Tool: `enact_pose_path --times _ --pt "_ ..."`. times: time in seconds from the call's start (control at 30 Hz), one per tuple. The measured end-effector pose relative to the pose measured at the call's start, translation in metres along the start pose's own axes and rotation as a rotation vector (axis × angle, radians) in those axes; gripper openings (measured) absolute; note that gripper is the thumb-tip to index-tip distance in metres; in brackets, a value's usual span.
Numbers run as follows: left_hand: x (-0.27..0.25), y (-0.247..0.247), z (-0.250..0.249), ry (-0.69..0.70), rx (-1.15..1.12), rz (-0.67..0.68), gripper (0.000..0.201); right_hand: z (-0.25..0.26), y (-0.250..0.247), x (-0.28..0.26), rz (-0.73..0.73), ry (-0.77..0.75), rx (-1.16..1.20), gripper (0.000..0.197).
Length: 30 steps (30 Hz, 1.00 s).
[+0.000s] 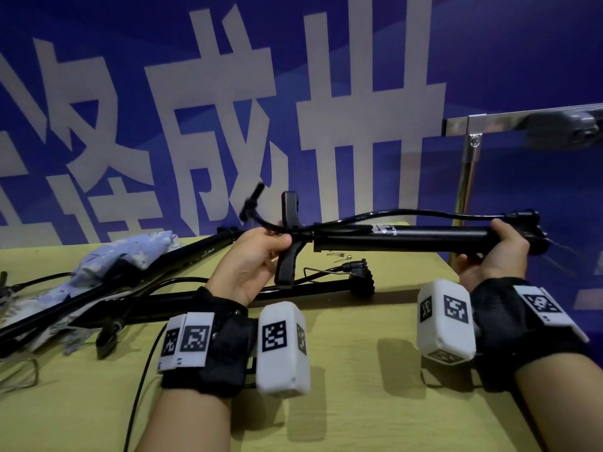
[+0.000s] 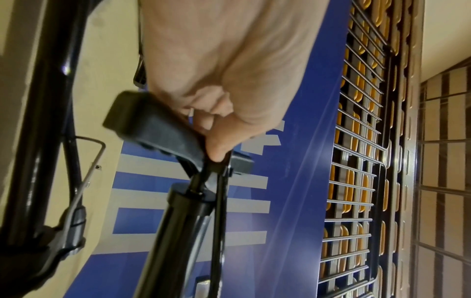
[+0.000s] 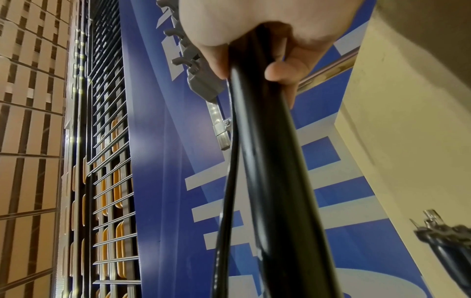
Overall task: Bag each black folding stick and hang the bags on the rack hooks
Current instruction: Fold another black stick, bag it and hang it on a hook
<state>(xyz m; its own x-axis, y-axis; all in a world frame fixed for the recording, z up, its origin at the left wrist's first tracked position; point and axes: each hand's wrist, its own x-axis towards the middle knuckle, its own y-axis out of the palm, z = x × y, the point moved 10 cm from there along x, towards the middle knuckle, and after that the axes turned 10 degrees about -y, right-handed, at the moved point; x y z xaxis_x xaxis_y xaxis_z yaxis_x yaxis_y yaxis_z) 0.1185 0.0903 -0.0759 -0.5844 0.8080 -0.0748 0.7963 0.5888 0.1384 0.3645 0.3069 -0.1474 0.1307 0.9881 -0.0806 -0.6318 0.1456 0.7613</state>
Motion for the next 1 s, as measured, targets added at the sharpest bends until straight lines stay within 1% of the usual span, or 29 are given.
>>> enact_pose_path --times 0.07,0.1,0.17,0.23,0.3,0.33,0.4,0.47,0.53,0.57,0.67,0.7,0.83,0.93,0.97,1.0 --pt "0.000 -0.001 -0.009 0.109 0.038 -0.007 0.040 -0.002 -0.001 -0.001 -0.003 0.019 -0.032 0.019" --pt "0.000 -0.002 -0.013 0.166 0.068 -0.033 0.045 -0.003 -0.002 -0.001 -0.005 0.024 -0.043 0.016" --pt "-0.003 -0.005 -0.021 0.271 0.151 -0.109 0.048 -0.003 -0.002 -0.003 -0.005 0.030 -0.051 0.015" --pt "-0.006 -0.007 -0.025 0.336 0.239 -0.190 0.046 -0.001 -0.002 -0.005 -0.008 0.032 -0.050 0.014" --pt "-0.004 -0.011 -0.021 0.312 0.261 -0.246 0.041 0.000 0.000 -0.007 -0.005 0.025 -0.051 0.012" --pt "-0.002 -0.012 -0.017 0.268 0.228 -0.234 0.039 0.002 0.001 -0.009 0.000 0.019 -0.051 0.011" --pt "0.001 -0.007 -0.009 0.163 0.069 -0.129 0.032 0.003 0.004 -0.011 0.017 0.015 -0.023 0.011" --pt "0.000 0.000 -0.006 0.108 -0.107 -0.021 0.021 0.004 0.011 -0.014 0.060 0.019 0.046 0.011" --pt "-0.003 0.003 -0.005 0.077 -0.201 0.010 0.012 0.005 0.020 -0.019 0.111 0.040 0.110 0.015" --pt "-0.003 0.002 -0.004 0.068 -0.222 0.004 0.010 0.005 0.024 -0.022 0.132 0.056 0.127 0.017" --pt "-0.002 0.000 0.000 0.049 -0.238 -0.041 0.026 -0.001 0.030 -0.026 0.174 0.091 0.122 0.010" --pt "-0.002 -0.002 0.001 0.044 -0.241 -0.063 0.028 -0.003 0.031 -0.026 0.188 0.093 0.113 0.008" --pt "-0.001 -0.013 0.004 0.036 -0.283 -0.158 0.019 -0.007 0.039 -0.030 0.267 0.106 0.086 0.010" --pt "-0.001 -0.017 0.005 0.023 -0.366 -0.160 0.008 -0.008 0.039 -0.035 0.270 0.105 0.024 0.017" --pt "-0.002 -0.018 0.005 0.030 -0.396 -0.154 0.007 -0.008 0.038 -0.037 0.266 0.106 -0.002 0.019" --pt "-0.001 -0.018 0.004 0.046 -0.414 -0.147 0.011 -0.009 0.037 -0.038 0.262 0.104 -0.015 0.021"
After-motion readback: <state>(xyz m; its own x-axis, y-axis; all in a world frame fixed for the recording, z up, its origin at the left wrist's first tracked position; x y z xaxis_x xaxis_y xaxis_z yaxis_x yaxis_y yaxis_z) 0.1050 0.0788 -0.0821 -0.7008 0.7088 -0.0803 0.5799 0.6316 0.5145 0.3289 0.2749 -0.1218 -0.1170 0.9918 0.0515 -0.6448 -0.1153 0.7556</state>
